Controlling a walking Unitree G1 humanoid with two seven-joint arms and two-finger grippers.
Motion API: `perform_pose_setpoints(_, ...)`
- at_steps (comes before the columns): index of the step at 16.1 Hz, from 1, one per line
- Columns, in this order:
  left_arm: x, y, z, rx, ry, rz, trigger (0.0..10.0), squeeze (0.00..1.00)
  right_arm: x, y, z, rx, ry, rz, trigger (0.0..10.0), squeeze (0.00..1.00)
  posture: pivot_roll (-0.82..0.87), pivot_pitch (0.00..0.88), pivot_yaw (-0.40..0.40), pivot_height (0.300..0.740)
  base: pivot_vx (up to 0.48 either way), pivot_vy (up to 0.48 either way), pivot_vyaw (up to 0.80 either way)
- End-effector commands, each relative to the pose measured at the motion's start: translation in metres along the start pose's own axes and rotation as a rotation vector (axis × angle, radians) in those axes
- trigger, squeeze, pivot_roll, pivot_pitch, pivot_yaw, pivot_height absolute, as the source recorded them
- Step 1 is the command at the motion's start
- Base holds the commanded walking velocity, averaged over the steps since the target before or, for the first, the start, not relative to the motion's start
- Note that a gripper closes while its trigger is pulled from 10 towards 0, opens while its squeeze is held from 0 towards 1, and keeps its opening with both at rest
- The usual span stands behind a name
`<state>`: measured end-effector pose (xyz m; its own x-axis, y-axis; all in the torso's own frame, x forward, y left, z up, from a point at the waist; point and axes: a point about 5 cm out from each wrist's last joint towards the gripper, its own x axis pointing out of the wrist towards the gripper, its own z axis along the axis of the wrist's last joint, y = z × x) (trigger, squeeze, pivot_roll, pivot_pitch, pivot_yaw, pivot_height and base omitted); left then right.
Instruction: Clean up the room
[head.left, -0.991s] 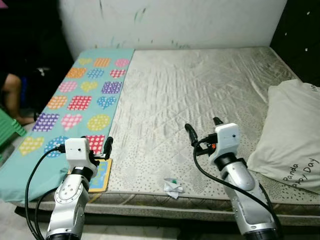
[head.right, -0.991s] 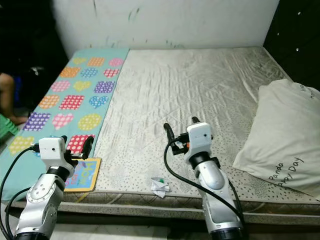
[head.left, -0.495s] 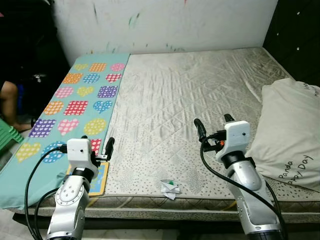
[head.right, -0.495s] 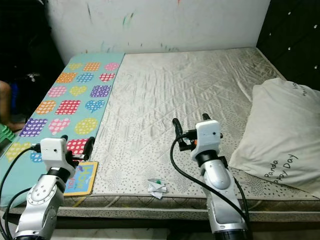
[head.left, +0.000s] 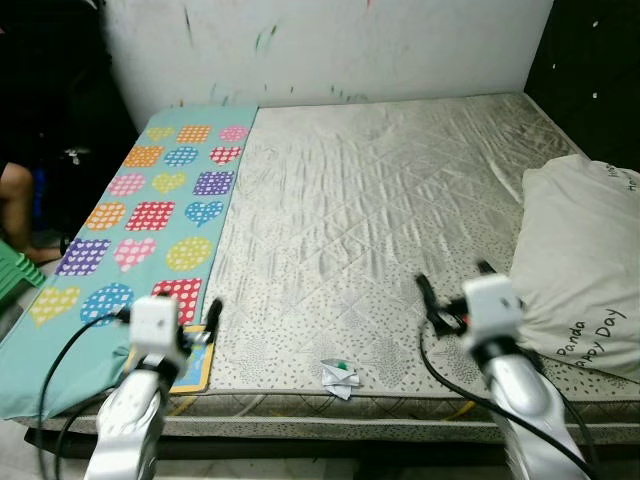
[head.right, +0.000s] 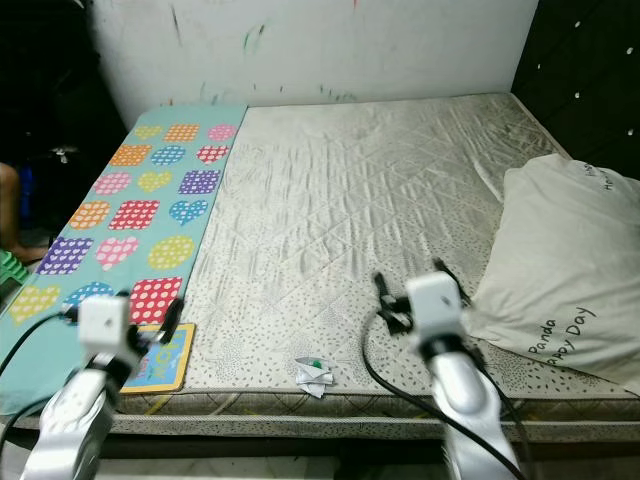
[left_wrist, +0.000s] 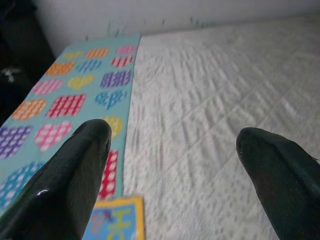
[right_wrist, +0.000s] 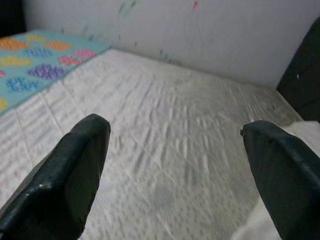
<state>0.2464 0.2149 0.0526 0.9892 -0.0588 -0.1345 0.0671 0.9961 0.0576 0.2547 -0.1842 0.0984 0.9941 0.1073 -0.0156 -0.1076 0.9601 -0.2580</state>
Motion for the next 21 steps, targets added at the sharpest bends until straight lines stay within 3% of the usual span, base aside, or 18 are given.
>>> perform_pose_setpoints(1, -0.004, 0.006, 0.002, 0.015, -0.010, 0.005, 10.0, 0.00, -0.002, -0.005, 0.005, -0.014, -0.022, 0.002, 10.0, 0.00, -0.19, 0.000, 0.060, 0.740, 0.000, 0.000, 0.00)
perform_pose_setpoints(5, -0.013, 0.003, 0.003, 0.043, -0.021, -0.016, 10.0, 0.00, -0.002, -0.007, 0.003, -0.029, -0.011, 0.048, 10.0, 0.00, -0.18, 0.000, 0.055, 0.740, 0.000, 0.000, 0.00)
perform_pose_setpoints(9, -0.010, -0.004, 0.021, 0.125, -0.078, -0.094, 10.0, 0.00, 0.003, -0.001, 0.006, -0.002, -0.026, 0.071, 10.0, 0.00, -0.17, 0.000, 0.047, 0.740, 0.000, 0.000, 0.00)
perform_pose_setpoints(12, 0.001, 0.002, 0.028, 0.065, -0.071, -0.035, 10.0, 0.00, 0.006, 0.002, 0.009, 0.024, -0.037, 0.074, 10.0, 0.00, -0.17, 0.000, 0.050, 0.740, 0.000, 0.000, 0.00)
perform_pose_setpoints(15, 0.001, 0.001, 0.025, 0.010, -0.051, -0.023, 10.0, 0.00, 0.006, 0.001, 0.010, 0.033, -0.039, 0.067, 10.0, 0.00, -0.18, 0.000, 0.055, 0.740, 0.000, 0.000, 0.00)
perform_pose_setpoints(21, 0.002, -0.001, 0.024, -0.017, -0.032, -0.014, 10.0, 0.00, 0.007, 0.004, 0.009, 0.040, -0.034, 0.069, 10.0, 0.00, -0.18, 0.000, 0.055, 0.740, 0.000, 0.422, 0.00)
